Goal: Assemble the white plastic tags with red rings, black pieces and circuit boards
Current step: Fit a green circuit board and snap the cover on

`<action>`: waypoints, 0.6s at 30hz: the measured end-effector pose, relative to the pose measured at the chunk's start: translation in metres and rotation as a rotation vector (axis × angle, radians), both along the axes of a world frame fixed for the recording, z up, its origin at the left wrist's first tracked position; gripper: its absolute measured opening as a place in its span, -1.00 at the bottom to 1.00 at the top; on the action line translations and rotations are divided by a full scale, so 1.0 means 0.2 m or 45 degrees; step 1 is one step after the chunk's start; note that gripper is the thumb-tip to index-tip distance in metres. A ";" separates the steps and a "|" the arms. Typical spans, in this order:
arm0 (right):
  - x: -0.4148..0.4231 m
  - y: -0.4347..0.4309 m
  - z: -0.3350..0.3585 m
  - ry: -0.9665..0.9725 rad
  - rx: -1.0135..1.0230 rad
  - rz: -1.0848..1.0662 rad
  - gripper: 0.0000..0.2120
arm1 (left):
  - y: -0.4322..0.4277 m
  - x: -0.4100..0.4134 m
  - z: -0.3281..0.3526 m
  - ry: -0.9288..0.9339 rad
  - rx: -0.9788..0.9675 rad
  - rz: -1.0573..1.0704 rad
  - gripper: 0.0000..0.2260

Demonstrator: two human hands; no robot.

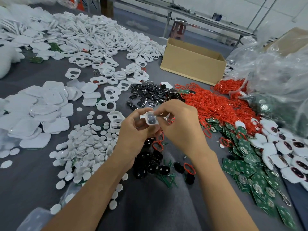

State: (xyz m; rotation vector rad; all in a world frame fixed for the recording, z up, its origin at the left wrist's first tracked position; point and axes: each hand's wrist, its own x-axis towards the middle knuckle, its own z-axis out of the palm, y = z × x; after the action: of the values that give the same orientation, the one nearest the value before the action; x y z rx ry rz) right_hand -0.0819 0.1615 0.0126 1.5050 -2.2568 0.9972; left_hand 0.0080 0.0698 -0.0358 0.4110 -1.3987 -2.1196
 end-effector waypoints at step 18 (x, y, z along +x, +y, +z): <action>-0.03 0.02 0.01 -0.061 0.036 0.147 -0.74 | 0.00 0.00 -0.01 0.027 0.058 -0.028 -0.68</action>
State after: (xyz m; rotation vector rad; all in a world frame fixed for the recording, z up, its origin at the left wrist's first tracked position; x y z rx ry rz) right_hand -0.0885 0.1646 0.0146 1.6573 -2.2471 1.0483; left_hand 0.0089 0.0688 -0.0368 0.3912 -1.3508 -2.1708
